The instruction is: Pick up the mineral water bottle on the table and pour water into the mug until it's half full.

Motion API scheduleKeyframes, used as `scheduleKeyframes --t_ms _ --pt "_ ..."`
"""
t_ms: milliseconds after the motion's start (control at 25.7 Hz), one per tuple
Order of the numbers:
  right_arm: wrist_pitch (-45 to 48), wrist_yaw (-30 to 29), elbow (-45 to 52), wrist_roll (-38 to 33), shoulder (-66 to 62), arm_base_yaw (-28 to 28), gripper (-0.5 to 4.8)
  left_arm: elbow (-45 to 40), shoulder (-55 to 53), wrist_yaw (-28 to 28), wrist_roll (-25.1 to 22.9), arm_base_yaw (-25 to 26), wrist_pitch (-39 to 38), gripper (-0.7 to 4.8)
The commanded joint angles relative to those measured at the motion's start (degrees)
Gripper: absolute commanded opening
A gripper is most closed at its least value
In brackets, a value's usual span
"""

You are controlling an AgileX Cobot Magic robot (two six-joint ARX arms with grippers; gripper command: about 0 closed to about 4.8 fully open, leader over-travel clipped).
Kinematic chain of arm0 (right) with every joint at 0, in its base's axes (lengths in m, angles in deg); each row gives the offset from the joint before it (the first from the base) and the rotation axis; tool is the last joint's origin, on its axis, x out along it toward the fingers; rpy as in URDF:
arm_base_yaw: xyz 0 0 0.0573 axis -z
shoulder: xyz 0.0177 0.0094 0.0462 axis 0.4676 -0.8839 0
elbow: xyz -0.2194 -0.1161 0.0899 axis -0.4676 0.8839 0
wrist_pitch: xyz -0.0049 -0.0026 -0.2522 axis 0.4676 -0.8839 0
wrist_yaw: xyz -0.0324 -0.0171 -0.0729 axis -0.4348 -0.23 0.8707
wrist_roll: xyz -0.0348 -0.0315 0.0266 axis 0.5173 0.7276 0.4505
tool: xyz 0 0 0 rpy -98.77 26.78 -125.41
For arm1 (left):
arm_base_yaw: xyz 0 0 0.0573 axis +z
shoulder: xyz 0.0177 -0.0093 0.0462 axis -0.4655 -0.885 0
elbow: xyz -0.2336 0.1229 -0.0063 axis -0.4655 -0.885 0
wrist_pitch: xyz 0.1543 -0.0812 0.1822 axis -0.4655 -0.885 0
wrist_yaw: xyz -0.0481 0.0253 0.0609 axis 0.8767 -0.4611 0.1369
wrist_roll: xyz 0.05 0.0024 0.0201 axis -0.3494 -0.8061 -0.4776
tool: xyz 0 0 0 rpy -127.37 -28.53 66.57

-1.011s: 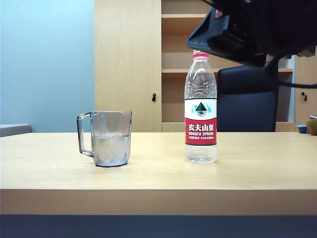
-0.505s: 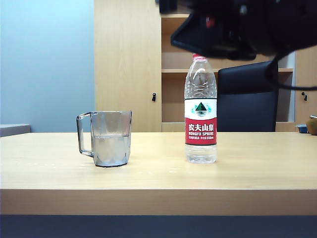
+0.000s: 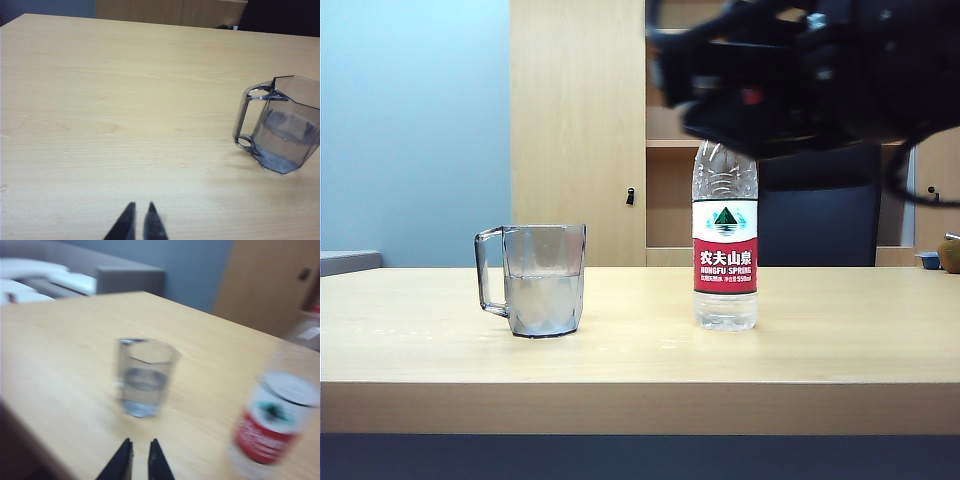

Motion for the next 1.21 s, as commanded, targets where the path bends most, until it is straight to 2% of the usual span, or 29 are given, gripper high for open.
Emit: scheduleKeyframes --t_ms 39,78,117,156,194,233,428,467,544,700,894,1050,1205 --pt "-11.13 -4.11 -0.13 0.11 7.3 5.22 0.62 0.22 -0.07 -0.15 -0.2 0.0 0.48 0.26" --pt "-14.99 -8.39 -0.13 0.11 10.49 8.02 0.62 0.22 -0.07 -0.11 -0.2 0.02 0.48 0.26" --pt "-21.38 -16.85 -0.13 -0.02 16.26 13.73 0.62 0.22 -0.07 -0.13 -0.2 0.0 0.48 0.26" --pt "-25.11 -21.57 -0.13 -0.72 20.28 17.99 0.62 0.22 -0.07 -0.15 -0.2 -0.02 0.48 0.26" --pt "-30.77 -28.74 -0.13 -2.54 27.45 26.03 0.62 0.22 -0.07 -0.15 -0.2 -0.02 0.5 0.26" --pt "-36.24 -32.7 -0.11 -3.63 34.27 32.96 0.62 0.22 -0.07 -0.11 -0.2 0.0 0.5 0.26" --pt "-47.93 -33.92 -0.07 -4.61 49.62 50.07 0.62 0.22 -0.07 -0.13 -0.2 0.02 0.48 0.26" --pt "-52.22 -33.68 -0.04 -4.59 54.73 56.17 0.62 0.22 -0.07 -0.15 -0.2 0.0 0.48 0.26" --pt "-56.52 -33.62 0.02 -4.57 60.67 62.93 0.62 0.22 -0.07 -0.11 -0.2 0.0 0.48 0.26" --pt "-58.49 -33.75 3.26 -5.25 66.58 67.19 0.62 0.22 -0.07 -0.02 -0.2 0.0 0.48 0.26" --pt "-58.31 -33.7 10.67 -10.86 69.11 67.19 0.62 0.22 -0.07 0.02 -0.2 0.02 0.48 0.26" --pt "-68.11 -33.75 11.43 -11.19 69.11 67.06 0.62 0.24 -0.07 0.04 -0.2 0.0 0.44 0.26" --pt "-68.46 -33.66 11.41 -11.19 69.05 67.06 0.62 0.24 -0.07 0.04 -0.2 0.0 0.44 0.26"
